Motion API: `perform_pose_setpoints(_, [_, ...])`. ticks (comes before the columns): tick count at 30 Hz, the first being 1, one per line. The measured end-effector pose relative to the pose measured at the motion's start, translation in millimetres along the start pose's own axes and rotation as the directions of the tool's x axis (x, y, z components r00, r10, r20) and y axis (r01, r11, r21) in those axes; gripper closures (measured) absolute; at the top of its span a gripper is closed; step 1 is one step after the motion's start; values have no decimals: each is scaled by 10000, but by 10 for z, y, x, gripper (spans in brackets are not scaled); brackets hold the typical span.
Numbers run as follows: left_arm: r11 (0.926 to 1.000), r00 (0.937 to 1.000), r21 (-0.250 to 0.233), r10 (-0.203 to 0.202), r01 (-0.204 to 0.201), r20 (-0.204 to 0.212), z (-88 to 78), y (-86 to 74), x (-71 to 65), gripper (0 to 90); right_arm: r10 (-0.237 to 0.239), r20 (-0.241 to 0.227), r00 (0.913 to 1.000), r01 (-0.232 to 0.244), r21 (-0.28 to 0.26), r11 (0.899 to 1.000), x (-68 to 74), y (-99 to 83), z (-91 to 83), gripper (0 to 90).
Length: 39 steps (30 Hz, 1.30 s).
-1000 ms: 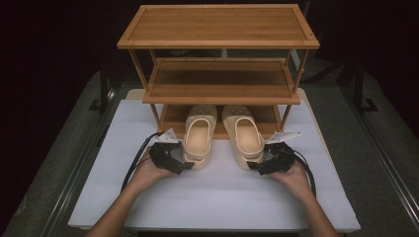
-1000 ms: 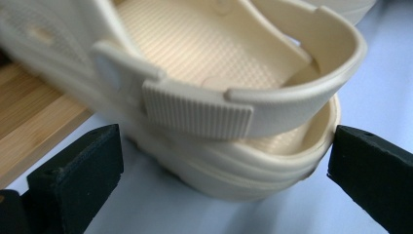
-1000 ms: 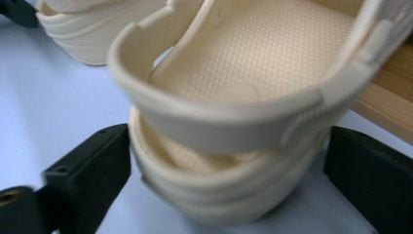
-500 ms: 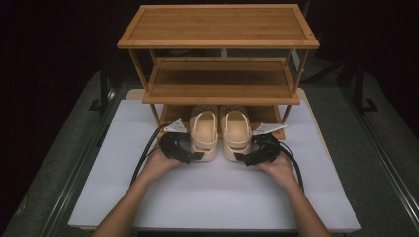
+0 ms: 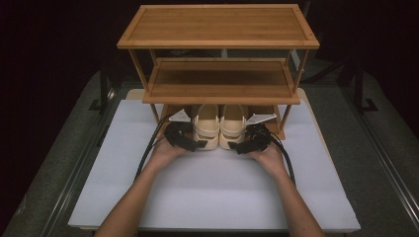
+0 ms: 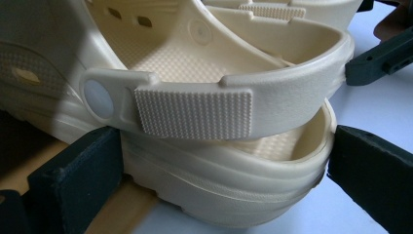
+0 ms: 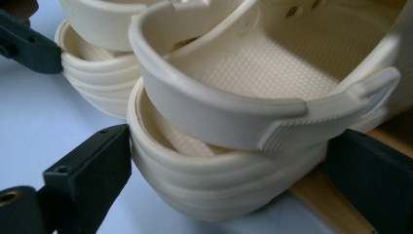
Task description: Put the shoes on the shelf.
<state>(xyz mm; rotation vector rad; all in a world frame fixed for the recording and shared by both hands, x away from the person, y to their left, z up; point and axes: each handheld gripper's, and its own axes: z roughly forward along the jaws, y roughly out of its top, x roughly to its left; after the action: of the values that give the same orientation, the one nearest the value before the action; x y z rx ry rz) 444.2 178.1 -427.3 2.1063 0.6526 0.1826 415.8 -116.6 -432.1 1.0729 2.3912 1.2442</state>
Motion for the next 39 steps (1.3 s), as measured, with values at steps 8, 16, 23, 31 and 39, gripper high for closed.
perform_pose_setpoints(8, [9996, 9992, -71, -293, 292, -267, 95, 76, 86, 0, 213, 252, 9995, -211, -85, 9997, -115, 68, 75, 36])
perform_pose_setpoints(16, [9991, 9965, -136, -404, 396, -736, 187, 130, 104, 0, 82, 731, 9973, -73, -131, 9999, -190, 138, 133, 49])
perform_pose_setpoints(23, [9991, 9961, 19, -419, 422, -772, 184, 126, 95, 0, -48, 907, 9959, 67, -203, 9998, -199, 146, 139, 60])
perform_pose_setpoints(31, [9998, 9953, 67, -173, 180, -954, 29, 142, 18, 0, -36, 685, 9976, 63, -388, 9992, -123, 94, -15, 60])
perform_pose_setpoints(39, [9996, 9975, -72, 275, -280, -658, -297, 100, -141, 0, 7, 666, 9978, 17, -360, 9994, -45, -48, -295, 60])
